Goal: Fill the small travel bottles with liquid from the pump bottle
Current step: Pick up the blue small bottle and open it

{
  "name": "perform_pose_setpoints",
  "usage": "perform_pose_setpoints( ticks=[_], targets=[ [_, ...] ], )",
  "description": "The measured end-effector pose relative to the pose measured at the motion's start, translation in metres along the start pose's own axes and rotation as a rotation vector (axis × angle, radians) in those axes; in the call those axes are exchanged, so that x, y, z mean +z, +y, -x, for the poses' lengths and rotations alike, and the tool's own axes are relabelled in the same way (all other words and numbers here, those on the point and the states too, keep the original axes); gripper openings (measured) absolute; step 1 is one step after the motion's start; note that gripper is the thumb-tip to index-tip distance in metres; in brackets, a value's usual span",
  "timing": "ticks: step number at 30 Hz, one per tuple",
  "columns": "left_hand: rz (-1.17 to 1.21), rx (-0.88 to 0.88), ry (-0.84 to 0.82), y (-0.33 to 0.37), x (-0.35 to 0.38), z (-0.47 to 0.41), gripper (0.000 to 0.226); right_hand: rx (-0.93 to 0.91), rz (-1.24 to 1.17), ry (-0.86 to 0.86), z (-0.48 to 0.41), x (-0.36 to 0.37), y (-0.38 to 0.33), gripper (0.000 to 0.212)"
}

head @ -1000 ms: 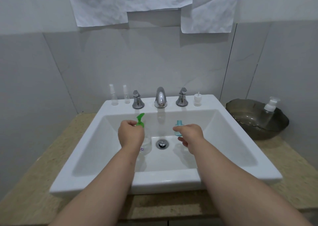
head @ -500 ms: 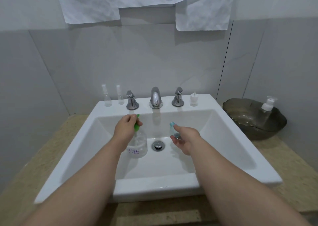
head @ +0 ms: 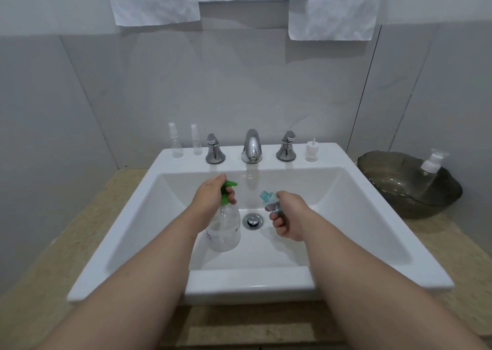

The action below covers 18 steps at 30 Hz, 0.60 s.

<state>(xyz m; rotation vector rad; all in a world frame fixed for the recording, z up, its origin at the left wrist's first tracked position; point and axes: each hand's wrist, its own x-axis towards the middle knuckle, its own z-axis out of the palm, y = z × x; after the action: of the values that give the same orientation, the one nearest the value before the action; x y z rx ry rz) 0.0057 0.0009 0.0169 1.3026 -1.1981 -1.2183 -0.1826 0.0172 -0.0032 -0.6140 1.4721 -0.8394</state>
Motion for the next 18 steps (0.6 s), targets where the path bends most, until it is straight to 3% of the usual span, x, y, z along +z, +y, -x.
perform_pose_setpoints(
  ticks=[5, 10, 18],
  targets=[
    [-0.026, -0.075, -0.09, -0.006, -0.012, -0.001, 0.046, -0.041, 0.127, 0.006, 0.006, 0.002, 0.001, 0.032],
    [-0.207, -0.207, -0.072, -0.013, -0.013, -0.003, 0.057, -0.102, 0.171, 0.023, 0.009, 0.002, 0.001, 0.034],
    [-0.553, -0.035, -0.068, -0.012, 0.007, -0.003, 0.073, -0.127, 0.17, -0.009, 0.009, 0.003, -0.001, 0.032]
  ],
)
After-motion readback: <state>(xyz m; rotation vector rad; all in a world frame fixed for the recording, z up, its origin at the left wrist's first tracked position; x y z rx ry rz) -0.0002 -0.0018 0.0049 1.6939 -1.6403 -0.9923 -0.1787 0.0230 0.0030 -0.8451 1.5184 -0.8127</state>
